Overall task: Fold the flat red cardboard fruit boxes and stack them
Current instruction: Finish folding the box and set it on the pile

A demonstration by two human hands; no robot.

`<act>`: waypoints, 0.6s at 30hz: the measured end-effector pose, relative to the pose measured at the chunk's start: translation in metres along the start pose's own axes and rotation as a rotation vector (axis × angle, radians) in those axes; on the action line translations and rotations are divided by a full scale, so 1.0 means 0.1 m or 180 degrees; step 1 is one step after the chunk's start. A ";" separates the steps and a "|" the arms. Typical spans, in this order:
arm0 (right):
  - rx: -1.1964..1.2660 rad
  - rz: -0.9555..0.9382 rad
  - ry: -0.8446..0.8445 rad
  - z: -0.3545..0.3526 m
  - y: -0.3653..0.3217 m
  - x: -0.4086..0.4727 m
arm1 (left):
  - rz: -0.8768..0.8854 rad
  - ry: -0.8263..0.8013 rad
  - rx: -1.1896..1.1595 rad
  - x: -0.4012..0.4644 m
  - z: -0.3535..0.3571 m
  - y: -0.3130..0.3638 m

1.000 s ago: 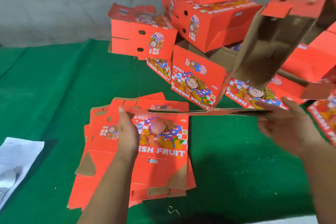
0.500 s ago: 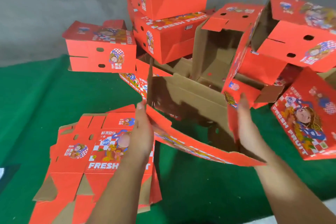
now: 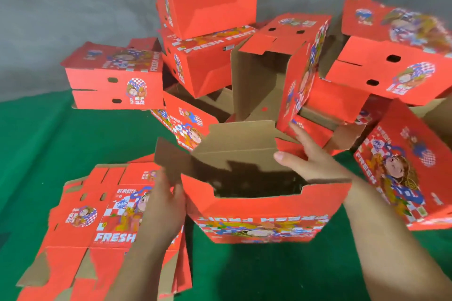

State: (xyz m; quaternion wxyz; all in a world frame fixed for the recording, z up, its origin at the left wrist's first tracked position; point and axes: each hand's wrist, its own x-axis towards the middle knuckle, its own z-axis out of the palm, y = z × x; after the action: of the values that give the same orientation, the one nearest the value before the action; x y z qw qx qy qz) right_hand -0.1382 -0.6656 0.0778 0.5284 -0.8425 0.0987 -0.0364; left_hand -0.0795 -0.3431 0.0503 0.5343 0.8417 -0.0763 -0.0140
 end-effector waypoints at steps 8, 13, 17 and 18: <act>0.2129 0.0720 0.1098 -0.20 0.25 0.04 | 0.0535 0.0637 -0.0445 0.01 0.45 0.17; 0.2590 0.0585 0.1605 -0.29 0.26 -0.01 | 0.0531 0.0981 -0.0091 0.06 0.60 0.19; 0.1890 -0.0226 0.2196 -0.29 0.26 0.02 | 0.0512 0.1014 0.0031 0.11 0.60 0.12; 0.1785 -0.0358 0.2260 -0.29 0.27 0.04 | 0.0576 0.1070 0.0086 0.13 0.60 0.10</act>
State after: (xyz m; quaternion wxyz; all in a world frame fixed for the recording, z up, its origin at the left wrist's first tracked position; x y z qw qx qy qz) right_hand -0.1431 -0.7039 0.0663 0.6668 -0.6062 0.2141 -0.3769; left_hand -0.0737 -0.4031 0.0342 0.5272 0.8290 -0.0616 0.1760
